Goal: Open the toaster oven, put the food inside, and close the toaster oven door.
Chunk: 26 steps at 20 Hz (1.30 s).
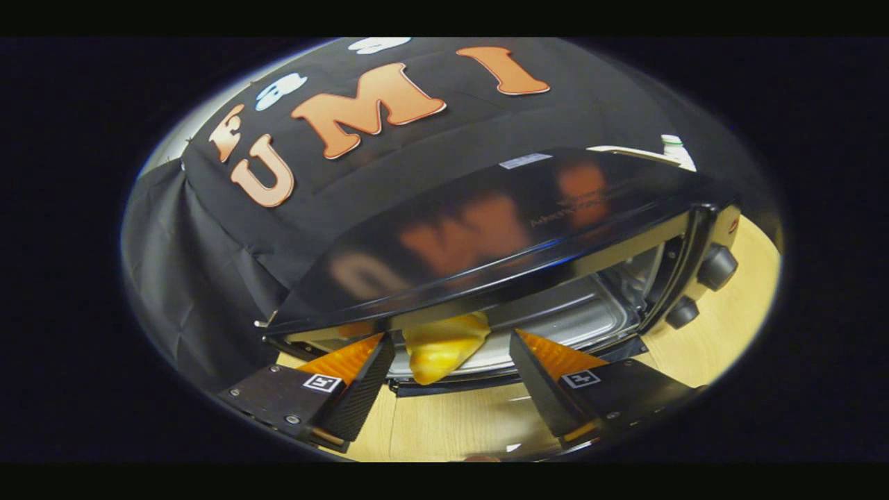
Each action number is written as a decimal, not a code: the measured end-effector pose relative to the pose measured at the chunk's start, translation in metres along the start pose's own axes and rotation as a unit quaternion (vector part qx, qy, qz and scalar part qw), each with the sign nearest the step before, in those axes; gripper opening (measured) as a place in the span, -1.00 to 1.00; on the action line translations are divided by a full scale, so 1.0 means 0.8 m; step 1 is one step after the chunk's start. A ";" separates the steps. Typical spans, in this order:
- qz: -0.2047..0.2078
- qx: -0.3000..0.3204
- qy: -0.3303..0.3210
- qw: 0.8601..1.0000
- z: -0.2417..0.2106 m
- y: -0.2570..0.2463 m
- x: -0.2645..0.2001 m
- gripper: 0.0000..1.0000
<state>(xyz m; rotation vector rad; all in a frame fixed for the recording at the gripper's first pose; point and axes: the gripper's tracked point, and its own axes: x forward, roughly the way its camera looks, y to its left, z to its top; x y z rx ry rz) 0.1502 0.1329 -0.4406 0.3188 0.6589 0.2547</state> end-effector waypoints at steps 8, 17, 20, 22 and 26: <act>-0.019 -0.034 -0.035 0.999 0.001 0.002 -0.094 0.97; -0.046 -0.062 -0.030 0.997 -0.072 -0.009 -0.185 0.97; -0.067 -0.074 -0.010 0.995 -0.107 -0.028 -0.192 0.97; -0.084 -0.087 0.007 0.993 -0.133 -0.042 -0.194 0.97; -0.113 -0.113 0.032 0.987 -0.175 -0.063 -0.190 0.98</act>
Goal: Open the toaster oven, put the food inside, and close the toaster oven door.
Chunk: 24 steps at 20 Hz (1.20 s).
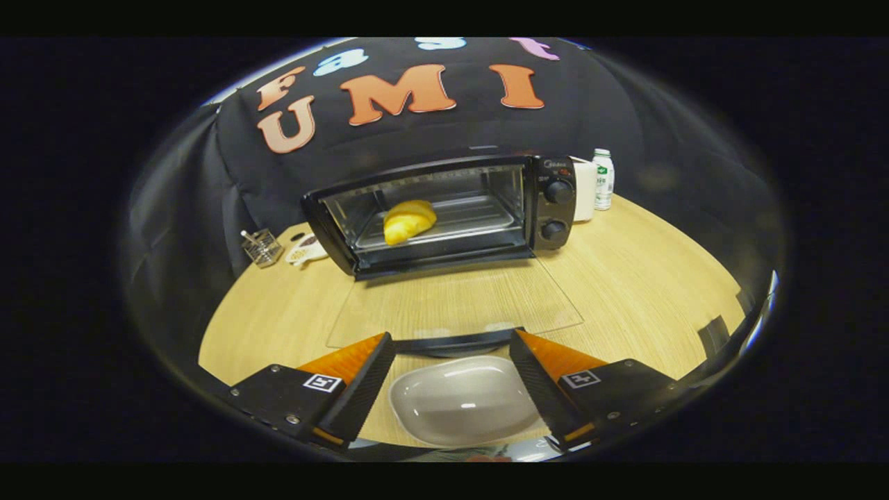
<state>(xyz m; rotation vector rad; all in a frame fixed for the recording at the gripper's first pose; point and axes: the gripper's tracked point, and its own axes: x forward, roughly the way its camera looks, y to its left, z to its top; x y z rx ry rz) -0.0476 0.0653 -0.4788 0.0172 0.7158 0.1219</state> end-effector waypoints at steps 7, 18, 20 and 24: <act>-0.038 -0.052 0.042 0.997 -0.039 -0.017 0.024 0.98; -0.021 -0.061 0.055 0.996 -0.028 0.000 0.040 1.00; -0.021 -0.061 0.052 0.997 -0.018 0.000 0.038 0.98; -0.018 -0.063 0.025 0.998 0.010 0.003 0.022 0.99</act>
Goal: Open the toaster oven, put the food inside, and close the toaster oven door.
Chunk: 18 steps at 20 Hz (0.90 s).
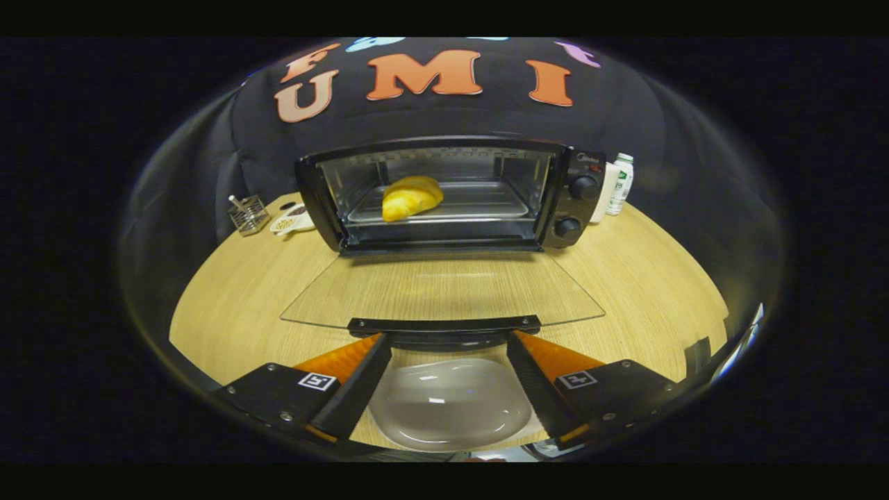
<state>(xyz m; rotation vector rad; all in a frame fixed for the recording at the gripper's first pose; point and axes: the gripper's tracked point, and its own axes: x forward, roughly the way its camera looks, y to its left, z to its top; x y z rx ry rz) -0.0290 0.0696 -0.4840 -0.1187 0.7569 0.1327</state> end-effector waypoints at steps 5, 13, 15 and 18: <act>0.003 0.004 -0.043 0.999 0.057 0.000 -0.019 1.00; 0.010 0.017 -0.066 0.998 0.100 -0.002 -0.021 1.00; 0.013 0.024 -0.071 0.997 0.110 -0.003 -0.021 1.00; 0.018 0.043 -0.082 0.995 0.133 -0.003 -0.019 1.00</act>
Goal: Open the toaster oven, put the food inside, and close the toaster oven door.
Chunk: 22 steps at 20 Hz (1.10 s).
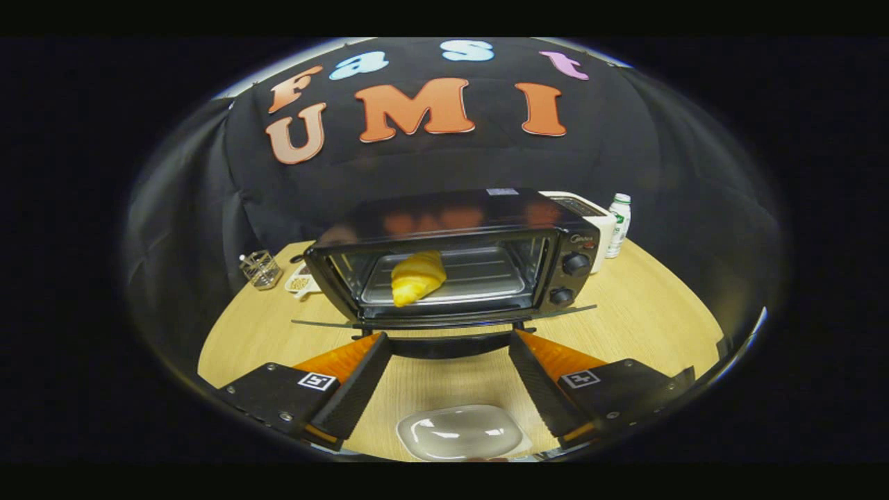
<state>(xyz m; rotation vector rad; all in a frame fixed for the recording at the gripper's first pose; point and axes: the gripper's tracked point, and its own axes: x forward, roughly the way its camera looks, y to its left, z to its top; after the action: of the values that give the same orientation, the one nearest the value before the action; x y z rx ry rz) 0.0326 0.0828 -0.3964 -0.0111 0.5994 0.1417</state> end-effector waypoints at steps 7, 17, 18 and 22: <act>0.010 -0.003 -0.017 1.000 0.044 0.009 0.027 1.00; 0.021 -0.024 -0.077 0.996 0.139 0.022 -0.011 1.00; 0.017 -0.030 -0.086 0.996 0.154 0.020 -0.020 1.00; 0.011 -0.029 -0.131 0.991 0.221 0.017 -0.078 1.00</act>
<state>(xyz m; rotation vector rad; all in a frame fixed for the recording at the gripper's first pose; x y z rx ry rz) 0.0795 0.0972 -0.2149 -0.0416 0.3337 0.1781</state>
